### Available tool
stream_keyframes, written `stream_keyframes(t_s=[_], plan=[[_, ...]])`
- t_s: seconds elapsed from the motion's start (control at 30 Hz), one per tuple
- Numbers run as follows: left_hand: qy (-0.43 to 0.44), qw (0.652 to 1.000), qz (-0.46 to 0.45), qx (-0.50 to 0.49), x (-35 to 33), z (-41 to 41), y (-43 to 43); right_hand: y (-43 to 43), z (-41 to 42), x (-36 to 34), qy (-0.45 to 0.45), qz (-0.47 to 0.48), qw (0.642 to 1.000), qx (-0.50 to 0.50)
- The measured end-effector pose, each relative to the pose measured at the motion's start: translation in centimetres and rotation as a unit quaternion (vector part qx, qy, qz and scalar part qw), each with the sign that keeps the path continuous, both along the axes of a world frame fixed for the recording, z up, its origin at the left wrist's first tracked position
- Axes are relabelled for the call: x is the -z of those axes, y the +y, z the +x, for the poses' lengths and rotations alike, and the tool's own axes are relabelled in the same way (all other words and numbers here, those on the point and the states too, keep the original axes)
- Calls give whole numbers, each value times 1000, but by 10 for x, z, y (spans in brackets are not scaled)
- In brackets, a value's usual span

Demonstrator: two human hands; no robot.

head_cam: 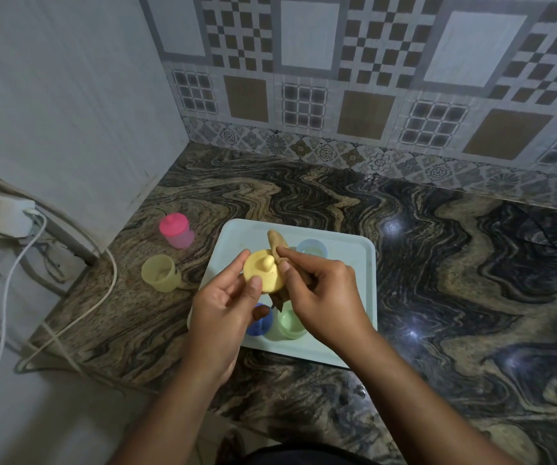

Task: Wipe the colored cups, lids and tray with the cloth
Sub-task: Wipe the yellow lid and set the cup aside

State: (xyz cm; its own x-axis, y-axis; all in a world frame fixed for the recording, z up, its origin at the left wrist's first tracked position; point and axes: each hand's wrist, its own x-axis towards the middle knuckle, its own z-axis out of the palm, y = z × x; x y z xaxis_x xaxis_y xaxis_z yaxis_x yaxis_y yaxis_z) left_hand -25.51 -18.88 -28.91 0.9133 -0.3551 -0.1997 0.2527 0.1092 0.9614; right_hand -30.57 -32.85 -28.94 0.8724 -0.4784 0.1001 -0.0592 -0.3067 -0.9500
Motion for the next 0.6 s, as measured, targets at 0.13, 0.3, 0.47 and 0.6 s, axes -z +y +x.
stream_keyframes(t_s=[0.13, 0.3, 0.47, 0.6], plan=[[3, 999, -11, -46, 2, 0, -5, 3, -1, 4, -15, 54, 998, -19], [2, 997, -32, -75, -3, 6, -2, 10, -5, 1, -50, -12, 998, -46], [-16, 1000, -19, 1, -5, 6, 4, -1, 2, 2, -22, -9, 1000, 7], [-29, 999, 2, 24, -4, 3, 0, -2, 6, 4, -13, 81, 997, -4]])
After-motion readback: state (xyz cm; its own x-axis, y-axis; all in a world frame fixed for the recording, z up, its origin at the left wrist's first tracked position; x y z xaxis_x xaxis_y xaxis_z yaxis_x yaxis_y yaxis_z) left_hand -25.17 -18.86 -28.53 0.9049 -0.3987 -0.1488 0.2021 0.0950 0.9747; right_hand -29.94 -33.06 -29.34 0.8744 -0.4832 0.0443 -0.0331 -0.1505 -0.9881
